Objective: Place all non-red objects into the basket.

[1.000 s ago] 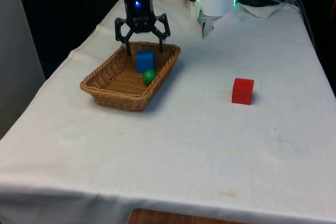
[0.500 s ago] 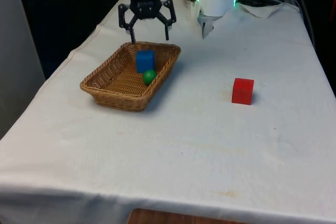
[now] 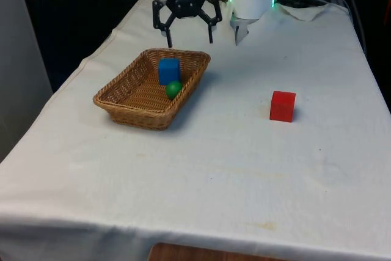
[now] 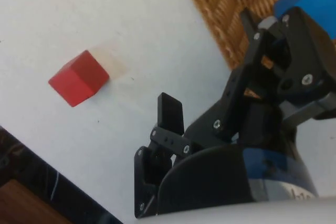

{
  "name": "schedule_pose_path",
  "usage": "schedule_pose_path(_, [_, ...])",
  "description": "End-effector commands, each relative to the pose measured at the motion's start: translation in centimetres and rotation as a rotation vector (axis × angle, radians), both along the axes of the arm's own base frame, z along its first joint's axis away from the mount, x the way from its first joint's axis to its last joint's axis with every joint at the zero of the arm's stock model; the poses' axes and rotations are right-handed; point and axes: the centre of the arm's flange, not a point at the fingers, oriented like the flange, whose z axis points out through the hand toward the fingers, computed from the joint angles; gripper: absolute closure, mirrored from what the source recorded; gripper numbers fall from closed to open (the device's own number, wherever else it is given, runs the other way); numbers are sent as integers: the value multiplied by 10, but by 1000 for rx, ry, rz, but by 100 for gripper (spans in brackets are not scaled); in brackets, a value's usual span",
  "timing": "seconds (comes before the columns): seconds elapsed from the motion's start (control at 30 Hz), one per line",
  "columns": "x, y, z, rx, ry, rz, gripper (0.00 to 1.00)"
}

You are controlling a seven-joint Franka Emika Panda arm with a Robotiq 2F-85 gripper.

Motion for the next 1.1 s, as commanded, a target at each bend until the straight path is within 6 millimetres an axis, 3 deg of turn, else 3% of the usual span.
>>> schedule_pose_path(0.0, [2, 6, -1, -10, -2, -3, 0])
schedule_pose_path(1.07, [37, 98, 13, 12, -57, 38, 0])
